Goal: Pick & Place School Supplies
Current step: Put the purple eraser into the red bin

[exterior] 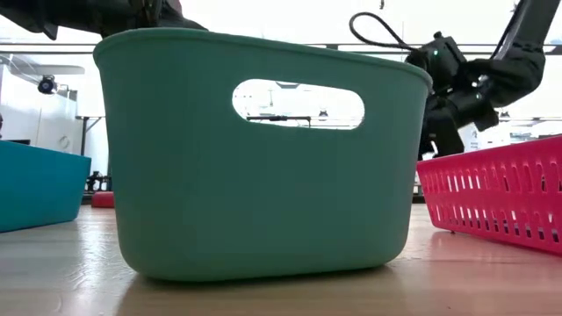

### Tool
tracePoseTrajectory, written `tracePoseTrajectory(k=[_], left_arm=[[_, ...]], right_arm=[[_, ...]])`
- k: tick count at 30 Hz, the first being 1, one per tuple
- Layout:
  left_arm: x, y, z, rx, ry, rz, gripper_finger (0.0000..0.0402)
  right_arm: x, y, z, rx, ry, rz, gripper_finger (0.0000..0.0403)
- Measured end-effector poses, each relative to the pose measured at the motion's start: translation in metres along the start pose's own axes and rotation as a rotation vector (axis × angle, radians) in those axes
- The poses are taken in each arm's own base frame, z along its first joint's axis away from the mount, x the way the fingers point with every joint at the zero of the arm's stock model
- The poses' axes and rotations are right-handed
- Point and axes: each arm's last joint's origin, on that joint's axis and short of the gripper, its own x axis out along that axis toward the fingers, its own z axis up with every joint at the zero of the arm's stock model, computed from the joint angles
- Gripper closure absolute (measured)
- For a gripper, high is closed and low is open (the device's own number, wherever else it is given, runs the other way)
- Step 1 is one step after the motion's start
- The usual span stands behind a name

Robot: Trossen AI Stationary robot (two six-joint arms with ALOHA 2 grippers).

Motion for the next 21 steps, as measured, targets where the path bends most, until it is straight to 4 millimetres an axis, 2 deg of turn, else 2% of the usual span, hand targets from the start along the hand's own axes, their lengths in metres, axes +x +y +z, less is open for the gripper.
tracePoseTrajectory(k=[4,12,21], left_arm=[[0.0,0.0,0.0,0.0,0.0,0.0,0.0335],[0.0,0.0,0.0,0.0,0.0,0.0,0.0335],[0.0,0.0,0.0,0.0,0.0,0.0,0.0335]], right_arm=[[0.008,0.002,-0.011,0.045,0.026,0.01,0.0193],[0.027,0.0,-0.019,0.075,0.076,0.044,0.0193],[0.031,0.002,-0.027,0.06,0.113,0.062,0.0193]])
